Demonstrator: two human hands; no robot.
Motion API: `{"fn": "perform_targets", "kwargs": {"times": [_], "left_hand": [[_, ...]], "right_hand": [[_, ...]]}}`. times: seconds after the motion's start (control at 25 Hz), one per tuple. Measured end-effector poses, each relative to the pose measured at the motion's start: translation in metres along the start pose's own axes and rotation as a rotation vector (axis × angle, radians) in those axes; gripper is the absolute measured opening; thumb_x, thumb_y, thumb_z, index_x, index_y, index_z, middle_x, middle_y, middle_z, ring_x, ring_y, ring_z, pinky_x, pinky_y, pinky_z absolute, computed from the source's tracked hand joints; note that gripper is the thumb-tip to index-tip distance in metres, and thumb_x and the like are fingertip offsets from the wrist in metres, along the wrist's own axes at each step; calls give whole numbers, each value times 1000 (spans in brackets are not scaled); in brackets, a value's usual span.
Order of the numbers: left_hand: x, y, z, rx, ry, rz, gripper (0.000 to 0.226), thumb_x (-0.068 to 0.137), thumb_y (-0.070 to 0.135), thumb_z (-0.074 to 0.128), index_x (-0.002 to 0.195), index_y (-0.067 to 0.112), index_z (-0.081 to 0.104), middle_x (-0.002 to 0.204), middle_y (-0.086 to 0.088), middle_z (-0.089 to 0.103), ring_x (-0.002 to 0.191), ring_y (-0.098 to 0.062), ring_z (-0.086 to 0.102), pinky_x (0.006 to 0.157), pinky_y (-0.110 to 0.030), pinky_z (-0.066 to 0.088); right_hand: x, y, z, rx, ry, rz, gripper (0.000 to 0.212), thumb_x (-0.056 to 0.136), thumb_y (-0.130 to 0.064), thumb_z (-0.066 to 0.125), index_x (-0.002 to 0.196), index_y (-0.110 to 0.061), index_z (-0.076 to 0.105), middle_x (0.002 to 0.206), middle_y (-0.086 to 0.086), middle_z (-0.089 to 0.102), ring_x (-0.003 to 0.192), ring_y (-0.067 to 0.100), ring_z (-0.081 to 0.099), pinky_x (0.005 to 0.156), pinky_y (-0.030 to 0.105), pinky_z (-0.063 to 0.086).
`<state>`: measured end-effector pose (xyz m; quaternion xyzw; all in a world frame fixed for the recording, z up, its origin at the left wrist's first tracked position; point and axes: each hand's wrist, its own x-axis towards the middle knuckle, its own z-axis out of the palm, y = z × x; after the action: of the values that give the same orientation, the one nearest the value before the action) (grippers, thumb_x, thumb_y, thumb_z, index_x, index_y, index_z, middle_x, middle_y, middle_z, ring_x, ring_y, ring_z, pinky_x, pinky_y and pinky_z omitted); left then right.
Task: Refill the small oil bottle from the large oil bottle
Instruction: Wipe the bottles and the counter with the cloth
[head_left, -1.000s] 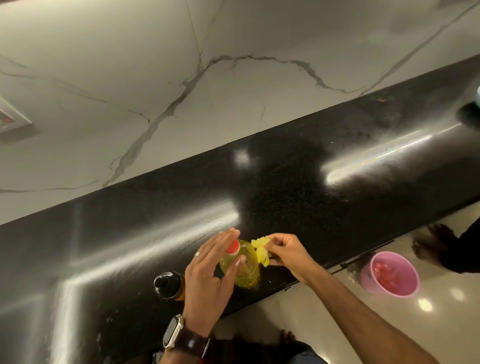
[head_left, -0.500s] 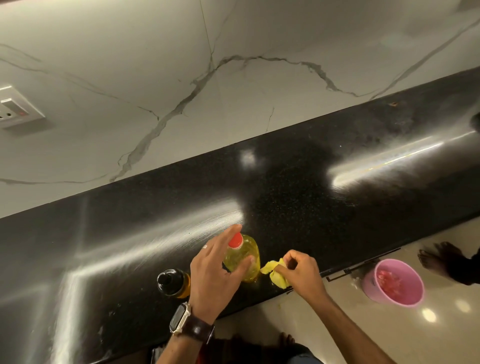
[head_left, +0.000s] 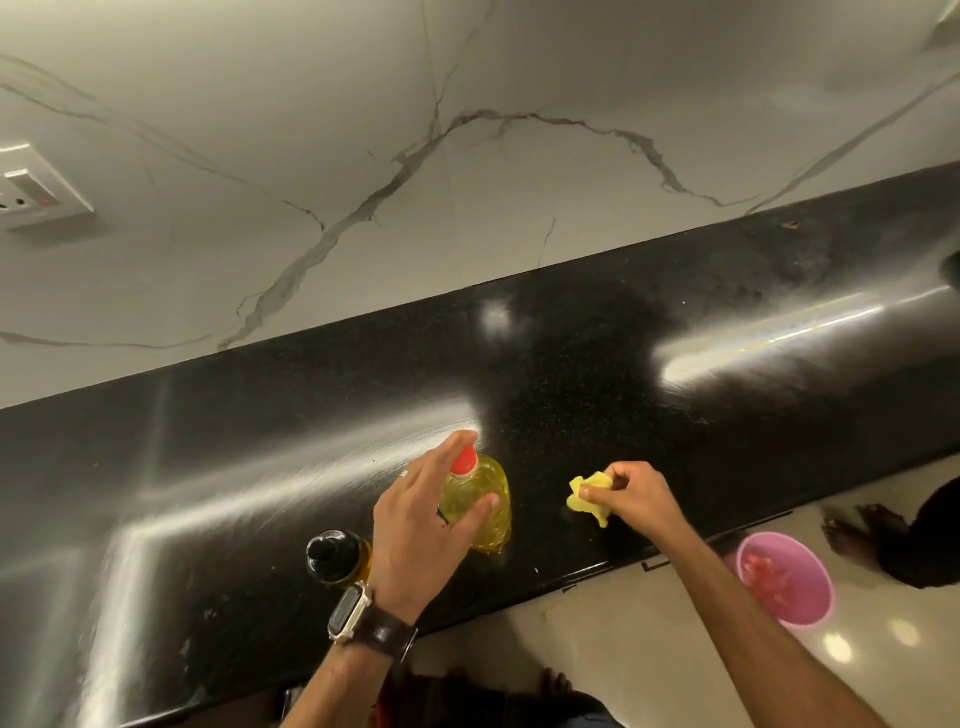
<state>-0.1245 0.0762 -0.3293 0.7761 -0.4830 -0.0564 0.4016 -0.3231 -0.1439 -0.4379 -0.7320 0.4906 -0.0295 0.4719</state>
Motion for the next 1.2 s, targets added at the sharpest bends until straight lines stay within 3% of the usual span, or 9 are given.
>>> {"fn": "perform_targets", "kwargs": {"times": [0.16, 0.32, 0.48, 0.56, 0.72, 0.84, 0.92, 1.04, 1.2], "left_hand": [[0, 0, 0, 4, 7, -18, 70, 81, 45, 80, 144, 39, 49, 134, 14, 65, 119, -7, 63, 97, -42, 59], [2, -3, 3, 5, 0, -8, 75, 80, 37, 88, 145, 35, 49, 135, 13, 64, 119, -8, 63, 97, -40, 59], [2, -5, 3, 8, -11, -14, 76, 83, 51, 77, 150, 45, 42, 136, 23, 55, 122, 2, 56, 99, -22, 48], [1, -4, 3, 2, -18, -29, 79, 84, 56, 70, 154, 52, 31, 137, 22, 55, 121, 4, 54, 98, -16, 44], [-3, -7, 7, -30, -17, -56, 91, 84, 53, 74, 158, 53, 20, 142, 23, 51, 126, 16, 47, 100, -12, 40], [-4, -10, 8, -45, -20, -46, 89, 85, 54, 72, 157, 53, 21, 144, 23, 51, 129, 16, 46, 100, -13, 40], [-4, -11, 9, -60, -21, -36, 87, 86, 55, 72, 157, 53, 23, 145, 22, 53, 129, 9, 50, 101, -19, 44], [-3, -13, 9, -59, -29, -37, 85, 85, 54, 73, 156, 54, 25, 143, 26, 51, 128, 3, 54, 102, -26, 50], [-3, -11, 6, -63, -29, -25, 84, 84, 55, 72, 153, 59, 23, 144, 48, 37, 133, 15, 44, 106, -23, 45]], "right_hand": [[13, -25, -14, -124, 196, -185, 31, 81, -40, 85, 72, -20, 63, 70, -4, 63, 67, 13, 61, 58, 28, 41], [10, -60, -25, -306, 470, -465, 24, 85, -39, 79, 86, -21, 63, 88, -6, 57, 79, 14, 54, 63, 27, 38], [-25, -33, 19, -843, -8, -420, 50, 89, -60, 66, 125, -26, 70, 134, -4, 55, 132, 18, 50, 107, 37, 44], [-42, -8, 29, -803, -58, -361, 54, 93, -60, 64, 139, -31, 62, 149, -9, 50, 142, 11, 43, 119, 35, 36], [-57, 13, 42, -802, 28, -569, 58, 98, -56, 50, 145, -23, 57, 157, 3, 49, 147, 22, 44, 116, 33, 34], [-30, 15, 59, -1009, -186, -629, 85, 101, -70, 21, 165, -14, 14, 174, 10, 3, 160, 26, -1, 129, 43, 5], [-3, 11, 56, -1074, -159, -526, 92, 100, -74, 14, 165, -11, -1, 173, 10, -9, 160, 26, -13, 131, 44, -2], [0, 29, 42, -1038, -62, -365, 90, 101, -72, 13, 164, -9, -1, 172, 11, -9, 160, 26, -11, 131, 44, 0], [-72, 71, 64, -924, -164, -605, 79, 105, -65, 27, 164, -14, 19, 172, 9, 18, 161, 24, 1, 125, 44, 5]]}}
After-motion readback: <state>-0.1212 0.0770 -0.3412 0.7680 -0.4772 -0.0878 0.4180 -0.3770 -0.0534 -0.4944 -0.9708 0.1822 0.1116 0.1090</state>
